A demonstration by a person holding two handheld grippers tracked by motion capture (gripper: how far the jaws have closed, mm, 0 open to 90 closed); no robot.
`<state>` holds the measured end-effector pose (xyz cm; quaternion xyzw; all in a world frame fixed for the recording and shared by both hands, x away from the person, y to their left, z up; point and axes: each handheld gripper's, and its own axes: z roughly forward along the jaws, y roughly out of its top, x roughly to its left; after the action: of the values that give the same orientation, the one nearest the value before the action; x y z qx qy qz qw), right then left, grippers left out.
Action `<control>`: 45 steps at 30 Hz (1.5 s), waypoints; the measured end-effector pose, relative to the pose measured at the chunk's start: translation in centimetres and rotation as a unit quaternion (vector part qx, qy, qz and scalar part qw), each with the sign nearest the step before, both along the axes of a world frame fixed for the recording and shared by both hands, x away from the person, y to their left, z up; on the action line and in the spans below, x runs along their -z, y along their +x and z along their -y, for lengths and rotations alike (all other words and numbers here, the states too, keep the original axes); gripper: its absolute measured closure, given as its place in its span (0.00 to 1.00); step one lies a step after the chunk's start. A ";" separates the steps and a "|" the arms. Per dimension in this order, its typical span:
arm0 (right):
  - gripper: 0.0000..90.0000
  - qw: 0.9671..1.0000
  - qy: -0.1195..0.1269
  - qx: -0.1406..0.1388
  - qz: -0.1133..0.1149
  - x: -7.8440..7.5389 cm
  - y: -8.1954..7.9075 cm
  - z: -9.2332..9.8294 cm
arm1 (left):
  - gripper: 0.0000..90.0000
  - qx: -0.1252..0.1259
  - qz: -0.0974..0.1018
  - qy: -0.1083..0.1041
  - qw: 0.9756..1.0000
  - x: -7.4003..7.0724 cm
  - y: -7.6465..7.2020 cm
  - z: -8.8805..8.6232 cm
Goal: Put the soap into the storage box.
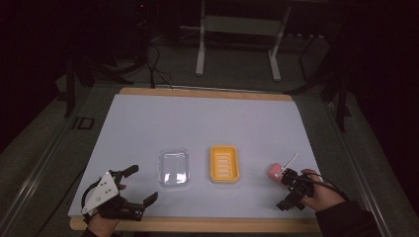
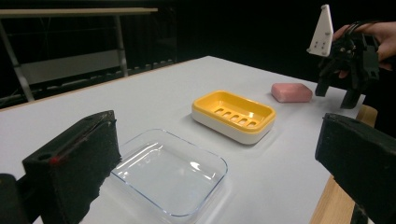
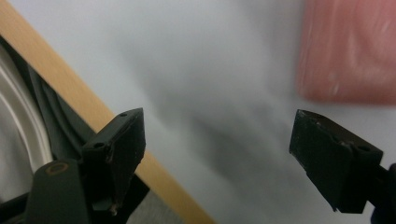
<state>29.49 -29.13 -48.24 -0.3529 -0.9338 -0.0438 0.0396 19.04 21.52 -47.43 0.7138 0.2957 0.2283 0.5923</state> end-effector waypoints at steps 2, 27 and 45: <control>0.21 1.000 -0.013 -0.002 -0.009 0.2 -0.1 0.4 | 0.00 0.000 -0.001 0.001 1.000 0.0 0.0 0.0; 0.12 1.000 -0.019 0.016 0.017 -0.9 3.1 4.5 | 0.00 0.004 -0.003 0.003 1.000 0.0 0.1 0.0; 0.12 0.995 0.056 -0.040 0.072 -1.7 4.9 3.8 | 0.00 0.009 -0.004 -0.001 1.000 0.0 0.3 0.1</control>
<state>34.38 -32.89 -46.56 -0.3080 -0.9438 -0.1196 -0.0061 19.29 21.46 -47.48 0.7169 0.2923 0.2198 0.5936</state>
